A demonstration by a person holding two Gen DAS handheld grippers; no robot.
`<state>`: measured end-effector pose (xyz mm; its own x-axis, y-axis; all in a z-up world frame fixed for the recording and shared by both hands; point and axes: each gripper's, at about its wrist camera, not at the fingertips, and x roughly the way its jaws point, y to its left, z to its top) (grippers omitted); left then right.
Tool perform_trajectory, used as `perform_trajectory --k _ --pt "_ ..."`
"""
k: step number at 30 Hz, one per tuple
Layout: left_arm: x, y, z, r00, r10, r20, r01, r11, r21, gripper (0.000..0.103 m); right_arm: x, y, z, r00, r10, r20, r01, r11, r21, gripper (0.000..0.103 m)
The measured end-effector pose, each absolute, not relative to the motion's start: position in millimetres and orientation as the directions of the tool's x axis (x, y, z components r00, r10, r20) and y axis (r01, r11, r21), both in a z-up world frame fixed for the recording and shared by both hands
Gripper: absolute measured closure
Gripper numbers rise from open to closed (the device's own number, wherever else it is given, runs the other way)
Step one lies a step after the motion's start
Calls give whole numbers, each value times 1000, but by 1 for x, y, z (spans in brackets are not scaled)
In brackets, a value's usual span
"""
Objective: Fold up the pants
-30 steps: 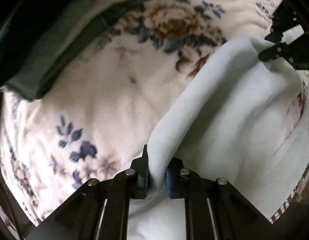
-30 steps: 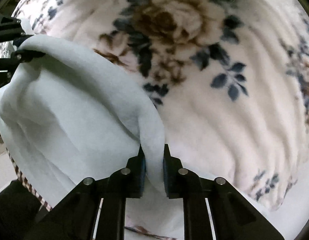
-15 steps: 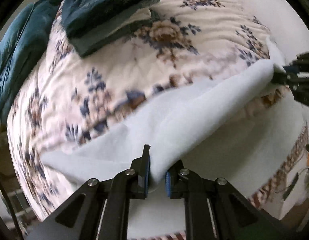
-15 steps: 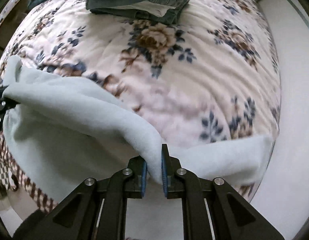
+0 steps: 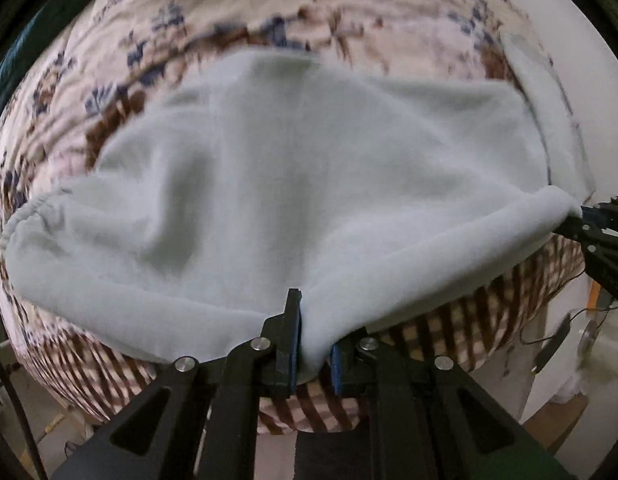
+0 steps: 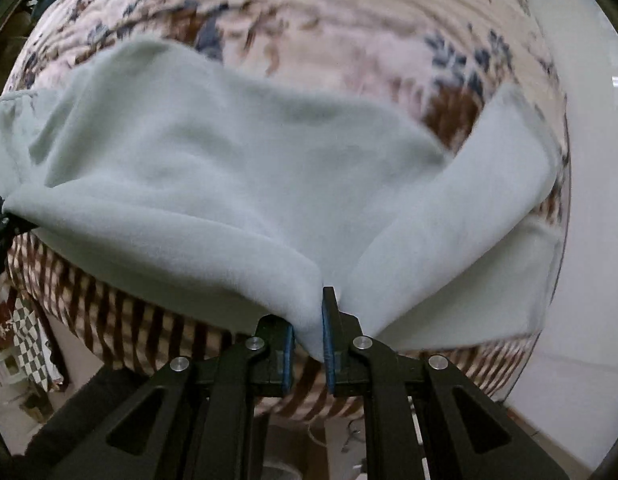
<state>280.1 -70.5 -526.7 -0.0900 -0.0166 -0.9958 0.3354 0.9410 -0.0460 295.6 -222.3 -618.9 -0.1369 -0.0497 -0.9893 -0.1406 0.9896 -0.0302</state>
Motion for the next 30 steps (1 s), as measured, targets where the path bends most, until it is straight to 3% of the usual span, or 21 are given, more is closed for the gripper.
perform_trajectory --k 10,13,14,15,17,19,21,26,30 --pt "253 -52 -590 -196 -11 -980 241 969 -59 88 258 -194 -677 -203 -133 -970 -219 972 -88 88" --pt "252 -49 -576 -171 -18 -985 207 977 -54 86 261 -193 -675 -212 -127 -969 -193 977 -86 80" --pt "252 -50 -567 -143 -10 -990 209 977 -40 84 263 -195 -668 -216 -103 -971 -162 984 -68 68" --pt "253 -50 -561 -127 -2 -992 207 978 -29 79 264 -198 -662 -217 -75 -973 -130 990 -47 42" --pt "252 -49 -548 -108 -6 -994 193 981 -27 67 266 -205 -648 -221 1 -975 -49 999 12 7" --pt "251 -52 -534 -80 23 -997 196 981 7 38 267 -212 -628 -196 7 -981 8 1000 5 7" --pt "251 -49 -519 -45 30 -999 172 985 22 27 270 -219 -609 -167 -9 -986 51 999 -18 7" --pt "266 -51 -483 53 36 -998 106 994 41 23 286 -249 -572 -75 -68 -995 175 981 -80 7" --pt "297 -74 -478 82 7 -997 85 996 14 23 312 -284 -573 -42 -83 -996 249 964 -91 7"
